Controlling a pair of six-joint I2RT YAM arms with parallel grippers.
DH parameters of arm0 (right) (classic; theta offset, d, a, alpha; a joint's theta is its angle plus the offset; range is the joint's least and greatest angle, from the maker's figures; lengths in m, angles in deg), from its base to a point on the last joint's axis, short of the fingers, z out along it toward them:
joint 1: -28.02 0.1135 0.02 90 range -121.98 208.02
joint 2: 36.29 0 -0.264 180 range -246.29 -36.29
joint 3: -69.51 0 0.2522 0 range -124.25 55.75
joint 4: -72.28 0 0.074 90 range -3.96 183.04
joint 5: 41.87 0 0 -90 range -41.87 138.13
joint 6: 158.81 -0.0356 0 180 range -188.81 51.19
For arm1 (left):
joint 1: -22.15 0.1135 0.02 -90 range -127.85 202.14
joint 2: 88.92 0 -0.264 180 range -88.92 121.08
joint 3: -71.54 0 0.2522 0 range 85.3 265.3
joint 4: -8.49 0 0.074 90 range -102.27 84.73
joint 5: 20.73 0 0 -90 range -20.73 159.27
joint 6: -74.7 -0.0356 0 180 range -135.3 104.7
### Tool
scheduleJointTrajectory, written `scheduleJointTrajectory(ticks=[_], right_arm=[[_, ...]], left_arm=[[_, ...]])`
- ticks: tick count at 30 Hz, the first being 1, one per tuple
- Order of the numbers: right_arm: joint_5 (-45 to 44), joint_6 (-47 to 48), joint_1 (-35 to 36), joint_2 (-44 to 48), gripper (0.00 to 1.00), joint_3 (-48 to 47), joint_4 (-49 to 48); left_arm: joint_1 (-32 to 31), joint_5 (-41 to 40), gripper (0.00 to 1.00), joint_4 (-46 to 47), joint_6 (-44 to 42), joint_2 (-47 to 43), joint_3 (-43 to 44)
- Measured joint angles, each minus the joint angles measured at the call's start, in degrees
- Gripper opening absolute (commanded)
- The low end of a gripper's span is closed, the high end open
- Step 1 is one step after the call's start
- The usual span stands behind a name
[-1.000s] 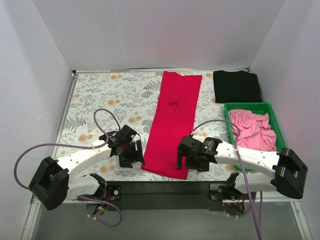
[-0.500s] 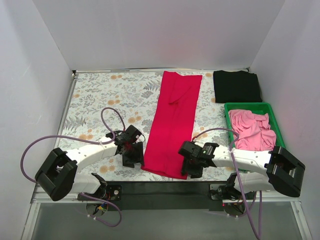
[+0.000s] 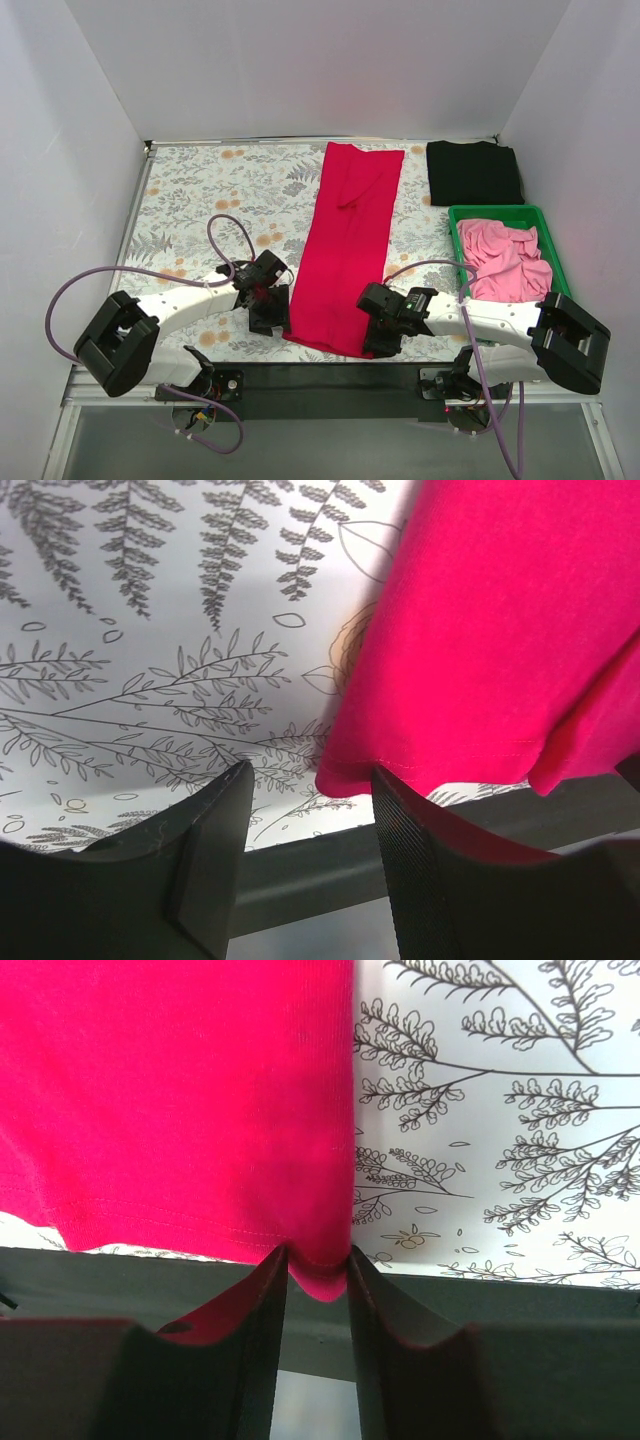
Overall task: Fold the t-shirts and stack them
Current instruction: Fold the tshirt
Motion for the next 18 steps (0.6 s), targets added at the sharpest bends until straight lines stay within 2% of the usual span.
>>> scheduleJointTrajectory(ticks=[18], right_arm=[[0.59, 0.07, 0.00, 0.37, 0.25, 0.57, -0.26]], left_arm=[[-1.66, 0.11, 0.48, -1.16, 0.09, 0.63, 1.46]])
